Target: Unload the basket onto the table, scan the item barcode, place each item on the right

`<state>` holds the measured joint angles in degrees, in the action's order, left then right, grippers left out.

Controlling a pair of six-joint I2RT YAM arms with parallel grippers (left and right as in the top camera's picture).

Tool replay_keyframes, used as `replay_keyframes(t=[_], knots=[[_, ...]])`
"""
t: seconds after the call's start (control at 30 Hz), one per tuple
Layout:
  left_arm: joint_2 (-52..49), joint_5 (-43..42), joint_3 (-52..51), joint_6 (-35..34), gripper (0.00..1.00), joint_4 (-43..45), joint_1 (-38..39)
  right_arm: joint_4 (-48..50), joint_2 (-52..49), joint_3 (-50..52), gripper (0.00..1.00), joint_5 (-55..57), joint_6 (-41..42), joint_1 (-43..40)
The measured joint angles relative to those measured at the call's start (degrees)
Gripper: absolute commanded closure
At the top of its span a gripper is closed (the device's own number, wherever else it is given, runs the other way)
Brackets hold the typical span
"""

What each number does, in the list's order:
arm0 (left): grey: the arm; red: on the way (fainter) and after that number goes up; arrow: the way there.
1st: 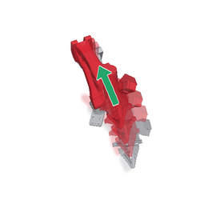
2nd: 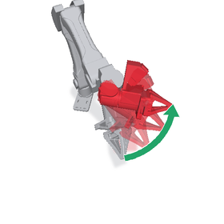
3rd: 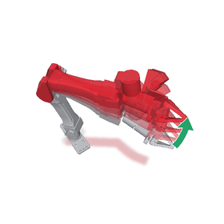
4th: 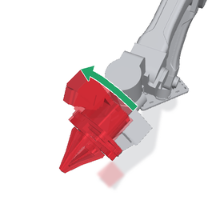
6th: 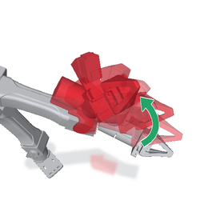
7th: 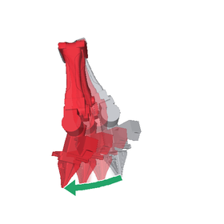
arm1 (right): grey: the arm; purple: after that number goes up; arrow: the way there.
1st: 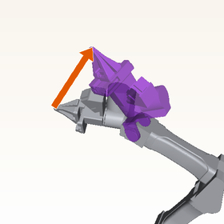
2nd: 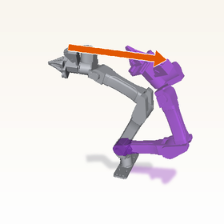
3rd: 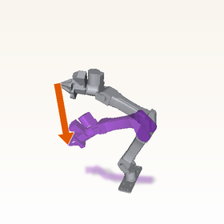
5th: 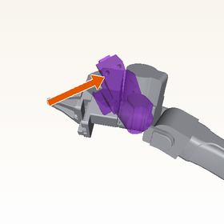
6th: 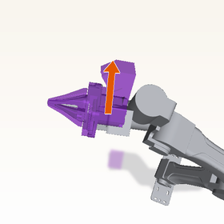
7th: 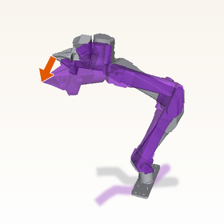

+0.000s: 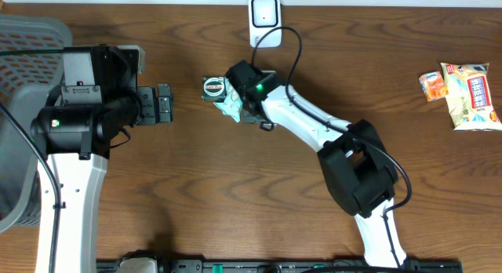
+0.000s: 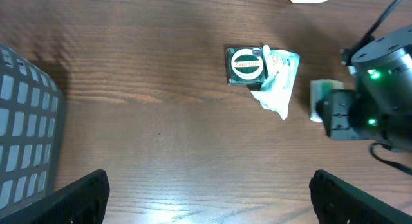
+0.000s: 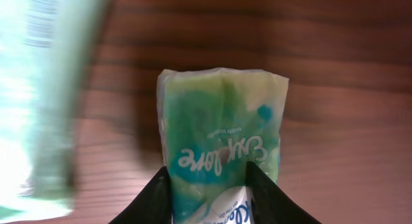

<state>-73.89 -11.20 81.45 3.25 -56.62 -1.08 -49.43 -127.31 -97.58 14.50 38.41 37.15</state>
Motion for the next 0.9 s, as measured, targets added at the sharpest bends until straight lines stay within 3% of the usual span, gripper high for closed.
replay_keyframes(t=[0.17,0.27,0.43,0.5,0.57,0.63,0.9], knots=[[0.00,0.00,0.00,0.00,0.03,0.00,0.00,-7.02,1.95,-0.07,0.60,0.37,0.00,-2.62],[0.00,-0.02,0.00,0.02,0.02,0.00,0.00,-7.72,5.25,-0.07,0.42,0.37,0.31,-3.37],[0.00,0.00,0.00,0.00,0.02,0.00,0.00,-6.01,11.80,-0.20,0.38,0.02,0.20,-2.40],[0.00,0.00,0.00,0.00,0.02,0.00,0.00,-5.33,12.61,-0.35,0.38,-0.15,0.15,-1.70],[0.00,0.00,0.00,0.00,0.02,0.00,0.00,-4.72,12.33,-0.35,0.48,-0.17,0.02,-1.11],[0.00,0.00,0.00,0.00,0.02,0.00,0.00,-3.96,11.41,-0.35,0.51,-0.24,-0.02,-0.59],[0.00,0.00,0.00,0.00,0.02,0.00,0.00,-3.23,4.26,-0.35,0.52,-0.11,-0.04,0.22]])
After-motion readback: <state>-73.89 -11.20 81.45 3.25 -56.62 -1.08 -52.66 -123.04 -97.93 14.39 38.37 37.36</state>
